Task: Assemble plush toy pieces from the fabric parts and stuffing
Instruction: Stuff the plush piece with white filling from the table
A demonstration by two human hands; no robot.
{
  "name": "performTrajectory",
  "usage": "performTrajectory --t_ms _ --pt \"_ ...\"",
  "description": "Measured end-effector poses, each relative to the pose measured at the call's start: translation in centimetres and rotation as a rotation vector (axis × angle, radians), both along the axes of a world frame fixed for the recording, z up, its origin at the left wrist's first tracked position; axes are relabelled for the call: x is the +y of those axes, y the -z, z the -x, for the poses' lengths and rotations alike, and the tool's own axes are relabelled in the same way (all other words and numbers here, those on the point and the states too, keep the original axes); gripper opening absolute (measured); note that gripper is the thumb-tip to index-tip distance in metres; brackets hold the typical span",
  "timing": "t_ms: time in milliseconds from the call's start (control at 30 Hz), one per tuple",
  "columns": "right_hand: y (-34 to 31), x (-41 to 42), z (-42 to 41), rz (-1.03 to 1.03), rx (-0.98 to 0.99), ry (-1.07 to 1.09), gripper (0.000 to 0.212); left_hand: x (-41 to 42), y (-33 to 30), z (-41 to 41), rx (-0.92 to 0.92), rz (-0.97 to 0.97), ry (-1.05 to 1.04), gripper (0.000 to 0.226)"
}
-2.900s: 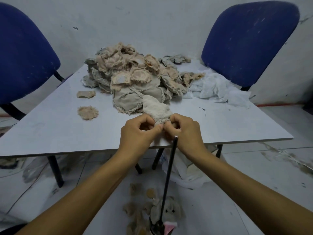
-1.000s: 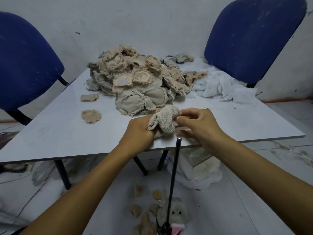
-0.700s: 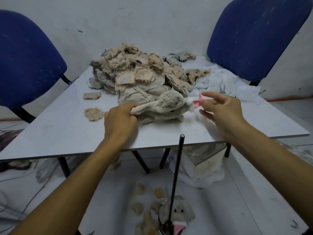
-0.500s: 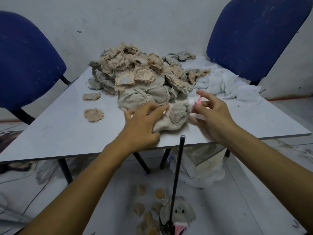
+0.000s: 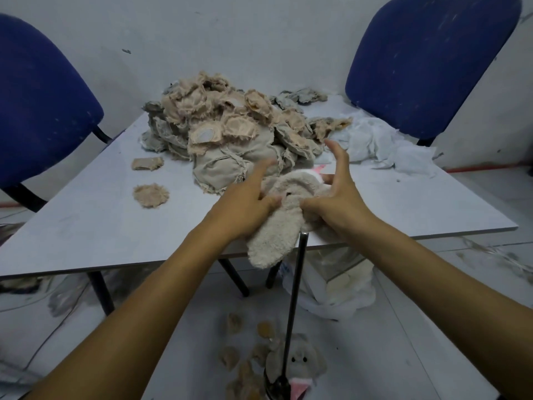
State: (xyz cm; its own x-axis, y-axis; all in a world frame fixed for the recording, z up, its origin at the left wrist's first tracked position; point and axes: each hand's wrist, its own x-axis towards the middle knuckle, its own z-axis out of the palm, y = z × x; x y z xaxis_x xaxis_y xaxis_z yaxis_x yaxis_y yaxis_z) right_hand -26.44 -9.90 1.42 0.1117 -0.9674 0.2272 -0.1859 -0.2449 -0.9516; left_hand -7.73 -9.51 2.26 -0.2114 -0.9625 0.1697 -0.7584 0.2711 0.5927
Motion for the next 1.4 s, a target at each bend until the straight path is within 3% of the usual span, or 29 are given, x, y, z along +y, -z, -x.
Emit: performTrajectory --t_ms 100,167,267,333,367,400,500,600,733,867,933,1000,1133,1267,1400 --pt "-0.8 -0.1 0.2 0.116 -0.067 -0.172 0.106 0.1 -0.1 0.3 0.237 -0.034 -0.073 0.074" --pt "-1.6 -0.2 0.3 0.272 0.037 -0.203 0.104 -0.1 -0.4 0.4 0.335 0.017 -0.114 0.059" --pt "-2.0 0.1 -0.1 0.537 0.305 0.119 0.081 0.3 -0.5 1.1 0.428 0.183 -0.235 0.021" --pt "-1.9 0.7 -0.3 0.706 0.446 0.388 0.046 0.9 -0.3 2.0 0.55 0.191 -0.263 0.017" --pt "-1.8 1.0 -0.4 0.74 0.513 0.405 0.029 1.3 -0.2 2.5 0.623 0.171 -0.258 0.019" --pt "-1.6 1.2 -0.6 0.717 0.57 0.363 0.021 1.5 -0.1 2.9 0.686 0.155 -0.244 0.021" --pt "-1.0 1.4 -1.0 0.413 0.608 0.248 0.029 2.0 0.5 3.8 0.746 0.143 -0.228 0.022" --pt "-1.3 1.4 -0.6 0.227 0.604 0.272 0.019 2.7 1.2 4.3 0.703 0.092 -0.215 0.029" --pt "-1.3 2.3 -0.7 0.326 0.727 0.305 0.011 3.1 0.7 4.1 0.476 -0.012 -0.285 0.06" --pt "-1.3 3.7 -0.8 0.563 0.78 0.298 0.016 3.6 -1.1 2.7 -0.172 0.65 -0.308 0.077" --pt "-1.4 4.4 -0.5 0.615 0.727 0.234 0.014 4.3 -1.5 2.3 -0.343 0.814 -0.209 0.074" --pt "-1.2 5.1 -0.1 0.673 0.689 0.213 0.011 5.2 -0.9 2.3 -0.327 0.819 -0.088 0.062" --pt "-0.9 6.6 0.2 0.8 0.586 0.238 0.009 6.7 0.0 2.1 -0.11 0.824 -0.033 0.013" --pt "-0.7 8.3 0.5 0.973 0.546 0.251 0.009 7.6 0.4 2.2 0.047 0.918 0.037 0.014" --pt "-0.7 8.9 1.2 1.168 0.6 0.168 0.011 8.2 1.4 1.2 0.065 0.937 0.211 0.007"
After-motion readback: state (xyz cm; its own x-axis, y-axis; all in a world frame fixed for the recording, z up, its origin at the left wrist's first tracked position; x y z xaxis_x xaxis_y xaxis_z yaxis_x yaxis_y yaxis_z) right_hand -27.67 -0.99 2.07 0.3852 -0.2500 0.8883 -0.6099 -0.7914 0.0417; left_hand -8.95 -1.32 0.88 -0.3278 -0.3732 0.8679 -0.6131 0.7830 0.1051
